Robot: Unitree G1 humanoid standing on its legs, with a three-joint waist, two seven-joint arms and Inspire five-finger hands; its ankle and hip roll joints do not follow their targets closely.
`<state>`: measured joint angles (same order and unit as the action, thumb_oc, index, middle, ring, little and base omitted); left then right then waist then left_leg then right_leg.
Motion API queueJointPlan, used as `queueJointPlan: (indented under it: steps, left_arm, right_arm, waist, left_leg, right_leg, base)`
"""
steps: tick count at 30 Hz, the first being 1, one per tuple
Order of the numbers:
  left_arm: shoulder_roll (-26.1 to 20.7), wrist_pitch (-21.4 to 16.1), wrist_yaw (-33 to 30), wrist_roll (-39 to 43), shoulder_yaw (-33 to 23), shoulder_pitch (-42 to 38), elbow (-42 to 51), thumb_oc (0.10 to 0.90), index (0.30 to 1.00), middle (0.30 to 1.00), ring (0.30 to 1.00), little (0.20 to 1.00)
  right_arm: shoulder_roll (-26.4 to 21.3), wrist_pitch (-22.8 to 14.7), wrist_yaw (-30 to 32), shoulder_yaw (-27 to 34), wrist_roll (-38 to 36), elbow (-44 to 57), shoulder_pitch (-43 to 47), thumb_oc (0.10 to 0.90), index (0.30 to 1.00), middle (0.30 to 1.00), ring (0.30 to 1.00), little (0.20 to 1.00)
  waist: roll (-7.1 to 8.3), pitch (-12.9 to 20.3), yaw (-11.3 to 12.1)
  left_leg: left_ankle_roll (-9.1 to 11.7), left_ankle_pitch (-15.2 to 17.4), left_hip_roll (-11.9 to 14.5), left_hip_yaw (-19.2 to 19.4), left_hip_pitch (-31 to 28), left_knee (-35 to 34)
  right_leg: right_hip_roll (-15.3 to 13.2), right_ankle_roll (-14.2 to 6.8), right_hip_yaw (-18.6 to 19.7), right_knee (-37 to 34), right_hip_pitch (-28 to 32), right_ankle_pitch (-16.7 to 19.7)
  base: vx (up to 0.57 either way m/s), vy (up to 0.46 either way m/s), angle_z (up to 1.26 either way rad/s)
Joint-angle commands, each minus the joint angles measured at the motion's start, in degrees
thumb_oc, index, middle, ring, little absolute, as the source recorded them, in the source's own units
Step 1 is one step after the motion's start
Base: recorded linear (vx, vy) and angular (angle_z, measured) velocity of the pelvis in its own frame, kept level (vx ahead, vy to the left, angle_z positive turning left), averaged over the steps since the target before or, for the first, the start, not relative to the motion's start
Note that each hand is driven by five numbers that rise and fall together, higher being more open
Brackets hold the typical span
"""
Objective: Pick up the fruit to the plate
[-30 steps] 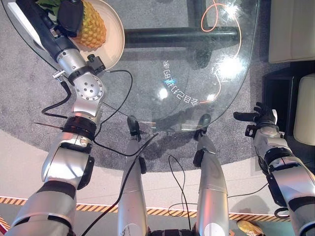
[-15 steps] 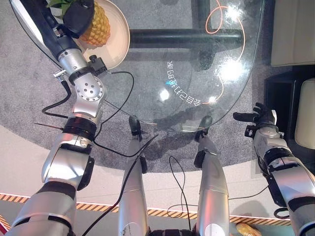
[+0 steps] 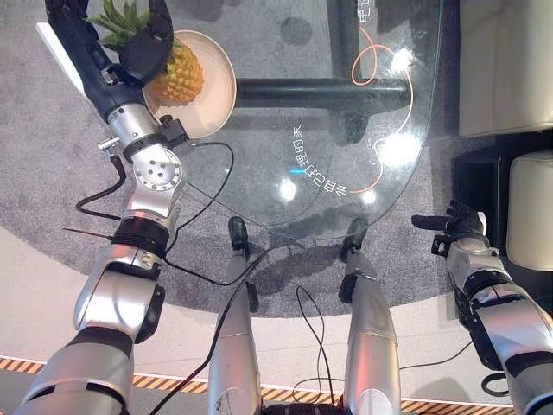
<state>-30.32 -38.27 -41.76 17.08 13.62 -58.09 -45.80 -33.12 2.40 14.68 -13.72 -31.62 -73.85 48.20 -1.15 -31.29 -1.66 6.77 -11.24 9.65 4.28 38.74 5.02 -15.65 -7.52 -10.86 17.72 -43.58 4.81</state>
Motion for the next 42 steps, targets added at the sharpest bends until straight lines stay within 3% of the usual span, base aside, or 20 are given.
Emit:
queueJointPlan:
  steps: [1, 10, 15, 23, 30, 32, 37, 42]
  left_arm:
    - [-3.74, -7.1, -0.11, -0.58, -4.17, -3.39, 5.34, 0.8, 0.9, 0.9, 0.9, 0.9]
    - [-3.89, -4.84, 2.59, 1.06, -5.6, -0.24, 8.44, 0.8, 0.9, 0.9, 0.9, 0.9]
    - [-4.29, -1.39, 12.94, 9.38, -6.37, 2.82, 8.59, 0.8, 0.9, 0.9, 0.9, 0.9]
    - [-3.54, 8.33, 27.49, 21.07, -9.31, 15.01, 5.59, 0.8, 0.9, 0.9, 0.9, 0.9]
    - [-2.81, 16.18, 32.4, 17.39, -10.66, 28.85, 0.88, 0.8, 0.9, 0.9, 0.9, 0.9]
    - [-2.49, 16.78, 33.24, 16.56, -10.6, 30.6, -0.35, 0.8, 0.9, 0.9, 0.9, 0.9]
    - [0.27, 20.52, 37.34, 10.2, -12.59, 40.79, -9.95, 0.8, 0.9, 0.9, 0.9, 0.9]
    - [1.9, 24.14, 40.1, 4.54, -14.4, 46.23, -20.64, 0.8, 0.9, 0.9, 0.9, 0.9]
  right_arm:
    - [-1.05, -0.39, 1.07, 1.95, -0.11, -2.44, -2.23, 0.8, 0.9, 0.9, 0.9, 0.9]
    - [-0.24, 0.14, 0.78, 3.07, 2.02, -2.74, -5.58, 0.8, 0.9, 0.9, 0.9, 0.9]
    - [0.36, 0.05, 0.22, 3.69, 4.07, -3.06, -9.19, 0.8, 0.9, 0.9, 0.9, 0.9]
    - [1.8, -1.11, -1.97, 6.2, 8.57, -4.31, -20.06, 0.8, 0.9, 0.9, 0.9, 0.9]
    - [2.69, -2.42, -5.12, 8.92, 12.56, -3.53, -31.39, 0.8, 0.9, 0.9, 0.9, 0.9]
    - [2.89, -2.37, -5.36, 9.07, 12.81, -3.52, -32.66, 0.8, 0.9, 0.9, 0.9, 0.9]
    - [4.31, -0.3, -6.94, 10.36, 16.64, -4.42, -38.39, 0.8, 0.9, 0.9, 0.9, 0.9]
    - [5.99, 1.09, -8.17, 10.43, 20.67, -5.32, -40.81, 0.8, 0.9, 0.9, 0.9, 0.9]
  waist:
    - [2.19, 1.5, 2.19]
    - [2.28, 1.5, 2.97]
    - [1.99, 1.76, 3.19]
    - [0.14, 8.58, 2.78]
    - [-0.29, 14.5, 2.52]
    - [-0.2, 15.4, 2.54]
    - [0.32, 20.86, 2.41]
    - [0.57, 24.21, 2.1]
  left_leg:
    - [2.75, 7.63, 1.34, 0.37, -0.16, 7.02]
    - [2.72, 7.83, 1.09, 0.77, -6.1, 5.27]
    - [2.67, 7.58, 0.8, 0.84, -10.86, 3.65]
    - [2.93, 5.95, 0.98, 2.93, -20.65, -3.24]
    - [2.5, 4.86, 0.89, 3.71, -29.01, -7.28]
    - [2.33, 4.89, 0.89, 3.66, -29.87, -7.43]
    - [1.98, 5.48, 1.47, 3.86, -37.05, -8.46]
    - [2.3, 6.04, 2.2, 4.56, -42.4, -9.9]
  right_leg:
    - [-0.55, -3.27, -0.95, -3.27, 4.86, -2.08]
    - [-0.94, -3.76, -1.15, -5.18, 11.13, -2.22]
    - [-0.93, -3.94, -0.66, -6.55, 16.41, -2.43]
    - [-1.1, -4.19, -1.5, -12.29, 27.2, -1.93]
    - [-0.64, -3.95, -1.59, -15.78, 35.57, -1.22]
    - [-0.54, -3.93, -1.47, -15.95, 36.45, -1.14]
    - [0.3, -3.68, -1.25, -16.93, 43.36, -1.53]
    - [0.76, -3.86, -1.65, -18.49, 48.18, -1.68]
  base:
    - [0.0, 0.0, 0.0]
    - [0.0, 0.0, 0.01]
    - [0.01, -0.005, 0.03]
    - [0.1, 0.047, 0.01]
    - [0.13, 0.04, -0.03]
    - [0.14, 0.012, 0.04]
    - [0.27, 0.016, 0.03]
    - [0.18, 0.023, -0.01]
